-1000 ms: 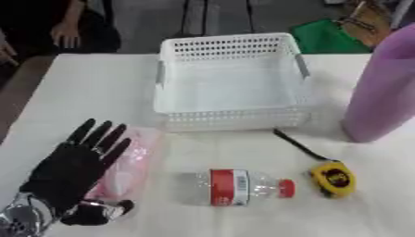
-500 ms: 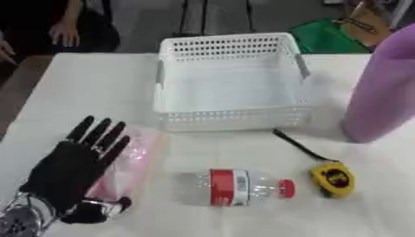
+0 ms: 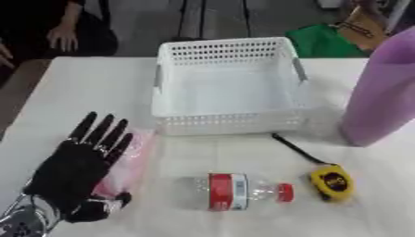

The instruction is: Pick up objects on the table and place them in the box.

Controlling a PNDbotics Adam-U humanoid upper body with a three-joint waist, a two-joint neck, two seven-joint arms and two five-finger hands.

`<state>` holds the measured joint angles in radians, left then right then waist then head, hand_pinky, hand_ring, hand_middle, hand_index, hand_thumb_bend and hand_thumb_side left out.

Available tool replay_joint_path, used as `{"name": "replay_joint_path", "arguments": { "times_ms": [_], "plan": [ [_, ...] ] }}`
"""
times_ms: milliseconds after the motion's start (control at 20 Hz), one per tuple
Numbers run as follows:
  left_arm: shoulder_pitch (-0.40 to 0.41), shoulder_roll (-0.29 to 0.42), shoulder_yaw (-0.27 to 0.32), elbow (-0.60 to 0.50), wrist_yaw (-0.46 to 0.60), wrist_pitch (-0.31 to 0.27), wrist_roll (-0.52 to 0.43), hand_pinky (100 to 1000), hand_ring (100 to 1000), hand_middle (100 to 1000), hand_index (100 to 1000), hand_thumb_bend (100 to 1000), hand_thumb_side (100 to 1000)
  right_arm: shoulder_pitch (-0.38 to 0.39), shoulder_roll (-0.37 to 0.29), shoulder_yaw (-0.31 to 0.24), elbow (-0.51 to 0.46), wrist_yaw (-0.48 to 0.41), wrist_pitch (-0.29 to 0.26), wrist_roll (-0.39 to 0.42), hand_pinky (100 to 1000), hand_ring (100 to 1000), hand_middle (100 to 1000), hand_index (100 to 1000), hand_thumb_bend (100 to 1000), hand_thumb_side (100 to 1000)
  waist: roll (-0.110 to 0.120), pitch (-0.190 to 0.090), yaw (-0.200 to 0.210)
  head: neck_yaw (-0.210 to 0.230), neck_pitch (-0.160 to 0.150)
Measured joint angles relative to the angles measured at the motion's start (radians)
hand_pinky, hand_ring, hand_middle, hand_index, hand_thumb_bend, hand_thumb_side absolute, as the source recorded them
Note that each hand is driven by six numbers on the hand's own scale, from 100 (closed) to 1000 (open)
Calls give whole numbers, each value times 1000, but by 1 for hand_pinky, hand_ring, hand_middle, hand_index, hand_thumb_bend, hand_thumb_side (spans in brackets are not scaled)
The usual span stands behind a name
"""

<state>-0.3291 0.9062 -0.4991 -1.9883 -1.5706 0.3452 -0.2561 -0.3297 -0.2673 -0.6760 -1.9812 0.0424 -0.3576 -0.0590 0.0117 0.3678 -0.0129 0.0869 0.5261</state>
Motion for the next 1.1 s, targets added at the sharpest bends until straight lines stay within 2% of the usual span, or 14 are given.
{"name": "replay_joint_path", "arguments": {
  "times_ms": [250,400,550,600,750,800,1100],
  "plan": [
    [-5,-9,-2,1,-28,-7,-9,1000,996,958,1000,579,784,0,1,0,0,-1,-1,1,642,607,562,691,100,778,0,2,-2,0,-3],
    [-5,-9,-3,5,-28,-5,-12,1000,963,906,1000,555,787,0,3,0,0,-3,-1,4,643,607,563,692,100,778,0,3,-3,0,-8],
    [-5,-9,-3,11,-24,-1,-14,1000,958,903,1000,554,788,0,3,0,0,-6,-2,6,643,607,563,692,100,778,0,3,-3,-1,-8],
    [-5,-9,-3,13,-22,1,-14,996,955,931,1000,550,835,0,3,0,0,-6,-2,6,643,607,563,692,100,778,1,3,-3,-2,-8],
    [-5,-9,-3,24,-12,12,-26,986,957,938,1000,560,838,0,3,0,0,-7,-2,6,643,607,563,692,100,778,1,4,-4,-3,-12],
    [-5,-9,-3,26,-8,16,-30,988,961,940,1000,603,835,0,3,0,0,-8,-2,7,643,608,563,692,100,777,1,4,-5,-3,-14],
    [-5,-14,-3,45,8,35,-68,992,962,940,1000,609,843,0,8,0,0,-10,-3,7,643,608,563,692,100,777,1,5,-6,-4,-18]
  ]
}}
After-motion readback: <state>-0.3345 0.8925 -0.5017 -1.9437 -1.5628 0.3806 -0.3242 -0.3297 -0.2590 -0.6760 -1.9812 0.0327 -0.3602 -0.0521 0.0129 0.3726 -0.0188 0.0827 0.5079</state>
